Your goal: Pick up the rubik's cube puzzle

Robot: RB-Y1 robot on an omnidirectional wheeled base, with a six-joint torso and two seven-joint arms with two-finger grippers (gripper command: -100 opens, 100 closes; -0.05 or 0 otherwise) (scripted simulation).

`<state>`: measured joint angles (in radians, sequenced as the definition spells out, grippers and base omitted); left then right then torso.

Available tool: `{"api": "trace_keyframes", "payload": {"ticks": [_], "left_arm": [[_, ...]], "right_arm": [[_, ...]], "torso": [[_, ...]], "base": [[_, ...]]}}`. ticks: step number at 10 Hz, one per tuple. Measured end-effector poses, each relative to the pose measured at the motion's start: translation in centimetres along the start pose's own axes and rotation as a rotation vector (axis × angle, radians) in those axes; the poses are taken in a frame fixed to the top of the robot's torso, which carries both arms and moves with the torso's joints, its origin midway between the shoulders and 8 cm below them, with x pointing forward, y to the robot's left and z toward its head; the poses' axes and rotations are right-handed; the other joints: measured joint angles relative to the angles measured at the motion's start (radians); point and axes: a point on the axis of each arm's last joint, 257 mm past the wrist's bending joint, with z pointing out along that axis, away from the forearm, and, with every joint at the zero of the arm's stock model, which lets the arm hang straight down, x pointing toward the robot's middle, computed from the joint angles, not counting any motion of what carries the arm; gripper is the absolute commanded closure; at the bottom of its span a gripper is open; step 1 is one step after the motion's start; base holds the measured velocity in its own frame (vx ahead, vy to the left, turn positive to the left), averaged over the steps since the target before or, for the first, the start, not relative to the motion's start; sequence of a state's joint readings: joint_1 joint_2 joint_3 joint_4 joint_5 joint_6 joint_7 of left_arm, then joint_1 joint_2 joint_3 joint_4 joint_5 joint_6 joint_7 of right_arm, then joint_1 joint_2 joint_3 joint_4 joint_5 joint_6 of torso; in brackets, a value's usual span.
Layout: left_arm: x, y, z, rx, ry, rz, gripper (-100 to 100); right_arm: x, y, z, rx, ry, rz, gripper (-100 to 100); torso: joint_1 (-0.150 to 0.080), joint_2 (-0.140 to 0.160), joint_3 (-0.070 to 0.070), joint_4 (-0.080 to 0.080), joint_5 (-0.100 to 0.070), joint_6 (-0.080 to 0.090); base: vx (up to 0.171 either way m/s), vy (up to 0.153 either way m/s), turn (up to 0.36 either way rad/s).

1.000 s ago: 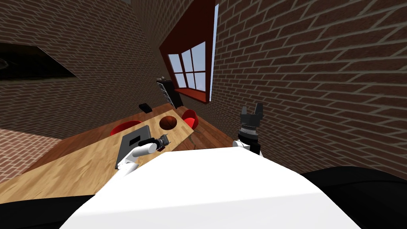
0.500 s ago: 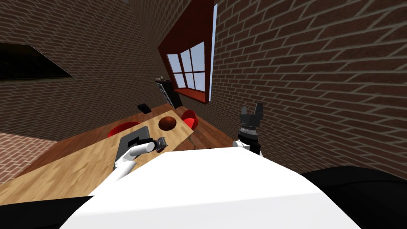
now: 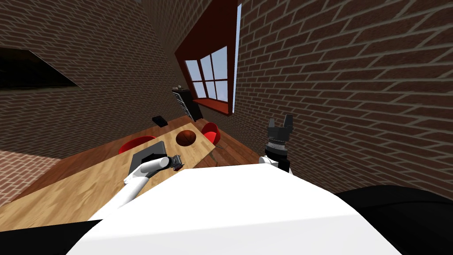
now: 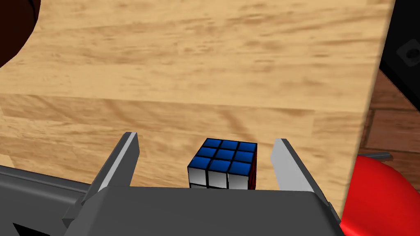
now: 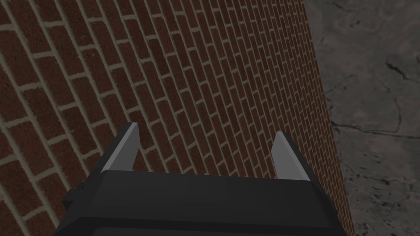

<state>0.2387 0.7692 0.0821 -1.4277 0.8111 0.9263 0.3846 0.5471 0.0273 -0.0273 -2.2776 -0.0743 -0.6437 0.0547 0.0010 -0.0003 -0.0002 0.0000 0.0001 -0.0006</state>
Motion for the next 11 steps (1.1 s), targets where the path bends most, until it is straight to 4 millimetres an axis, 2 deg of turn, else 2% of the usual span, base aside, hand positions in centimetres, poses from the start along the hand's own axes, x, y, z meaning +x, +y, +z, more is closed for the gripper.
{"api": "trace_keyframes", "payload": {"ticks": [4, 8, 9, 10, 11], "left_arm": [[-3.5, 1.4, -0.3, -0.096, -0.074, -0.068, -100], [-5.8, 2.9, -0.5, -0.182, -0.139, -0.134, -100], [-5.9, 3.0, -0.5, -0.186, -0.142, -0.136, 0], [-5.9, 3.0, -0.5, -0.186, -0.141, -0.136, -100], [-6.1, 3.4, 0.0, -0.188, -0.143, -0.140, -100]], "right_arm": [[0.0, 0.0, 0.0, 0.000, 0.000, 0.000, 0], [0.0, 0.0, 0.0, 0.000, 0.000, 0.000, 0], [0.0, 0.0, 0.0, 0.000, 0.000, 0.000, 0], [0.0, 0.0, 0.0, 0.000, 0.000, 0.000, 0], [0.0, 0.0, 0.0, 0.000, 0.000, 0.000, 0]], "torso": [[0.000, 0.001, 0.000, 0.000, 0.000, 0.000], [0.001, 0.001, 0.000, 0.000, 0.000, 0.000], [0.000, 0.001, 0.000, 0.000, 0.000, 0.000], [-0.001, 0.001, 0.001, 0.000, 0.000, 0.000], [0.000, 0.000, 0.000, 0.000, 0.000, 0.000]], "base": [[0.009, 0.018, -0.006], [0.008, 0.019, 0.001], [0.000, 0.000, 0.000], [0.014, 0.019, -0.025], [0.028, 0.038, -0.027]]}}
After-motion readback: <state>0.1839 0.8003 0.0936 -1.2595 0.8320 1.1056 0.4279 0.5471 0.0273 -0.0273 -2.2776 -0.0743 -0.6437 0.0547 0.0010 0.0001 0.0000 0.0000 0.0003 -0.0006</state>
